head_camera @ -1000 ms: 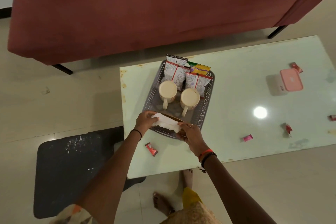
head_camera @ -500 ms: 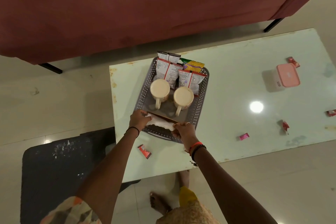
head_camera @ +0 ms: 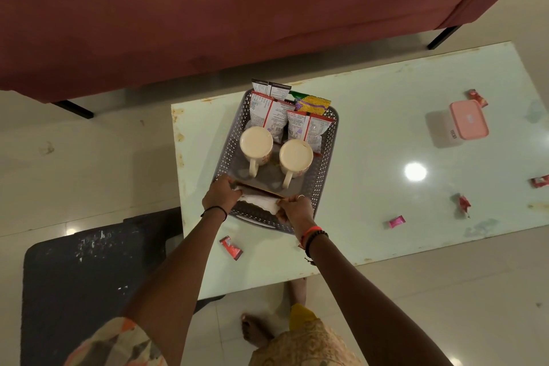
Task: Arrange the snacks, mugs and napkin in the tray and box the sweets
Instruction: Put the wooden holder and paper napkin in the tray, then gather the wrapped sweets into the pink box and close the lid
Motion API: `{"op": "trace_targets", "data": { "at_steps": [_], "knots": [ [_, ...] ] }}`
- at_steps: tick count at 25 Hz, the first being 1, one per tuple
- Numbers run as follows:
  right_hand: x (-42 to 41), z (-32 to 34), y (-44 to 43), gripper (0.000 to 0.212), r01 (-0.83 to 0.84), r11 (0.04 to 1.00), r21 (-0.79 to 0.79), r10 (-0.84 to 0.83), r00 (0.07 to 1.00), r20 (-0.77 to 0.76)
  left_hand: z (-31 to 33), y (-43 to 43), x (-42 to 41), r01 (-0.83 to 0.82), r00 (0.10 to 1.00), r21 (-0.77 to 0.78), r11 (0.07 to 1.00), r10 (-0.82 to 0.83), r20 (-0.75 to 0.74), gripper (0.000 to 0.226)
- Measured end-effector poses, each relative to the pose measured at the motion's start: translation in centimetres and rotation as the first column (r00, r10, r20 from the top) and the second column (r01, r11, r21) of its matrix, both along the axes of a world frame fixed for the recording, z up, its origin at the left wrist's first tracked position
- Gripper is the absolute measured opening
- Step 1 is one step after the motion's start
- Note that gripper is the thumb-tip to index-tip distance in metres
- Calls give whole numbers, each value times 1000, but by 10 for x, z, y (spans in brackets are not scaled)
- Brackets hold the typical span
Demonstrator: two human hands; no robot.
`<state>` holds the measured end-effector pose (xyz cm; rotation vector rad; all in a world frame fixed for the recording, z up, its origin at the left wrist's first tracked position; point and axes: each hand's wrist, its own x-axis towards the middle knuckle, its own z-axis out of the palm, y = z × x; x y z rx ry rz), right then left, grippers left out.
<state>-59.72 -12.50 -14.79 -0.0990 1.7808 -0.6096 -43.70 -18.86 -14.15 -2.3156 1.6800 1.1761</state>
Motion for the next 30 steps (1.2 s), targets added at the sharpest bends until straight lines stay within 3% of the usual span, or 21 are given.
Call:
{"op": "trace_targets", "data": {
  "at_steps": [8, 11, 13, 15, 18, 20, 22, 24, 25, 30],
  "knots": [
    [-4, 21, 4, 17, -80, 997, 9, 80, 993, -86, 25, 6, 4, -90, 996, -43, 995, 89, -26, 30],
    [-9, 33, 5, 5, -150, 989, -6, 147, 977, -154, 35, 14, 8, -185, 982, -81, 979, 182, -54, 30],
    [-13, 42, 5, 11, -220, 975, -10, 212, 951, -224, 45, 27, 6, -295, 953, -163, 941, 277, -124, 26],
    [-18, 48, 2, 18, -260, 965, -13, 247, 930, -271, 54, 43, -1, -486, 870, -246, 839, 435, -234, 25],
    [-30, 60, -9, 6, -331, 943, -34, 302, 894, -331, 64, 63, -8, -759, 649, -248, 602, 670, -359, 30],
    [-43, 71, -25, 10, -367, 928, -61, 316, 866, -388, 61, 76, -11, -899, 431, -86, 429, 835, -341, 35],
    [-58, 82, -49, 13, -383, 917, -109, 297, 840, -454, 52, 88, -17, -933, 237, 213, 290, 941, -242, 43],
    [-73, 89, -78, 16, -425, 894, -138, 292, 789, -540, 51, 96, -28, -845, 247, 421, 330, 939, -240, 45],
    [-80, 91, -93, 17, -453, 880, -141, 296, 756, -584, 51, 96, -34, -819, 253, 450, 355, 929, -271, 46],
    [-98, 76, -161, 27, -579, 799, -162, 319, 636, -702, 43, 86, -52, -827, 23, 515, 225, 929, -369, 42]
  ]
}}
